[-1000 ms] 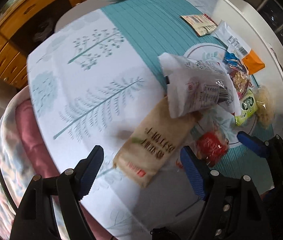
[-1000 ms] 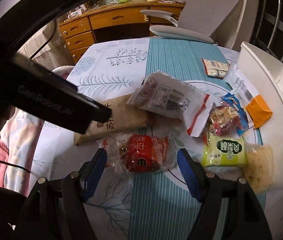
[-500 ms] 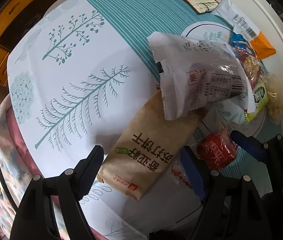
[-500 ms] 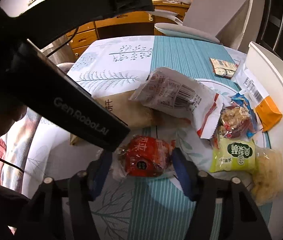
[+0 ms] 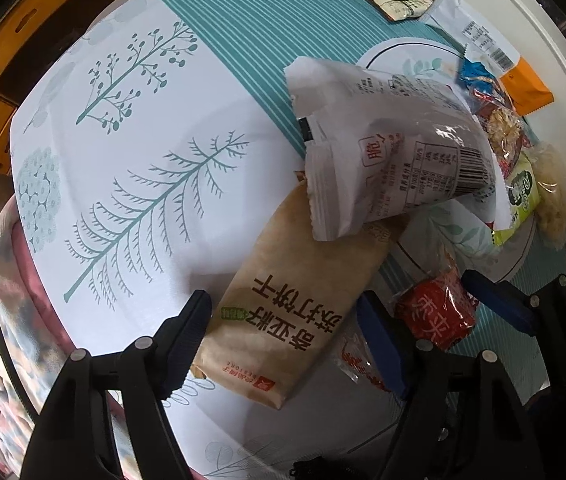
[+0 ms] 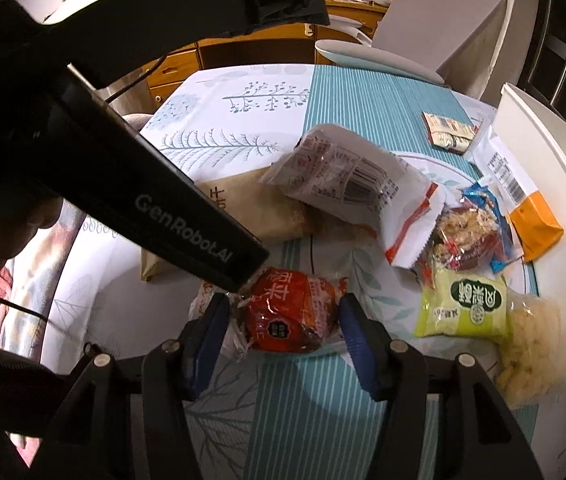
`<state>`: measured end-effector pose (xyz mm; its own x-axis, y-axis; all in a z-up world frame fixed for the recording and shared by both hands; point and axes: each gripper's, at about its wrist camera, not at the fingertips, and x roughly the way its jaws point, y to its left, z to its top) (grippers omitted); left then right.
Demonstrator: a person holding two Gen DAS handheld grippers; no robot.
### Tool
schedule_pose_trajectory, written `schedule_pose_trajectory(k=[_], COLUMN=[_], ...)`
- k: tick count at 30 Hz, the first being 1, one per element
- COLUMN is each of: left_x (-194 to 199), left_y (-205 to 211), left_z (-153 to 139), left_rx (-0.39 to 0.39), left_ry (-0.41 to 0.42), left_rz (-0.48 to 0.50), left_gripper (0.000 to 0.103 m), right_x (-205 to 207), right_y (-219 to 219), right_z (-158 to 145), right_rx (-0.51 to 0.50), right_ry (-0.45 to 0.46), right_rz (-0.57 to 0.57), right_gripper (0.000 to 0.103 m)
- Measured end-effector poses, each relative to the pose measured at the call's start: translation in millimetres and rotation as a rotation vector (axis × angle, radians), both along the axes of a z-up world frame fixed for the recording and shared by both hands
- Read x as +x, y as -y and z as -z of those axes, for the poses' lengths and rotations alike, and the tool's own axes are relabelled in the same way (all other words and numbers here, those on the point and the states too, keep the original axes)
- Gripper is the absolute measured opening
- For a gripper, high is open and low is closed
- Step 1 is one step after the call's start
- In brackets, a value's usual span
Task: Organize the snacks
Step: 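Grasp the red-wrapped bread packet with the right gripper while the left grasps the tan biscuit bag, then carry both packs into the white tray and open both grippers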
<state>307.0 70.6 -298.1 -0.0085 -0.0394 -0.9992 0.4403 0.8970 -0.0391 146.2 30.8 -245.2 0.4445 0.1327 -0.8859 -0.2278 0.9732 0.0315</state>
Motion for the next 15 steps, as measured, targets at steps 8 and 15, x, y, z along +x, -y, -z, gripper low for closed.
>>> schedule_pose_trajectory(k=[8, 15], left_x=[-18, -51], left_y=[2, -9], left_z=[-3, -14], left_rx=[0.009, 0.007], left_ry=[-0.010, -0.011], left_rz=[0.011, -0.020], left_gripper=[0.060, 0.057], right_x=[-11, -32], right_y=[7, 19], right_z=[-2, -6], right_rx=[-0.004, 0.032], right_ry=[-0.097, -0.192], right_rz=[0.058, 0.117], right_gripper=[0.056, 0.055])
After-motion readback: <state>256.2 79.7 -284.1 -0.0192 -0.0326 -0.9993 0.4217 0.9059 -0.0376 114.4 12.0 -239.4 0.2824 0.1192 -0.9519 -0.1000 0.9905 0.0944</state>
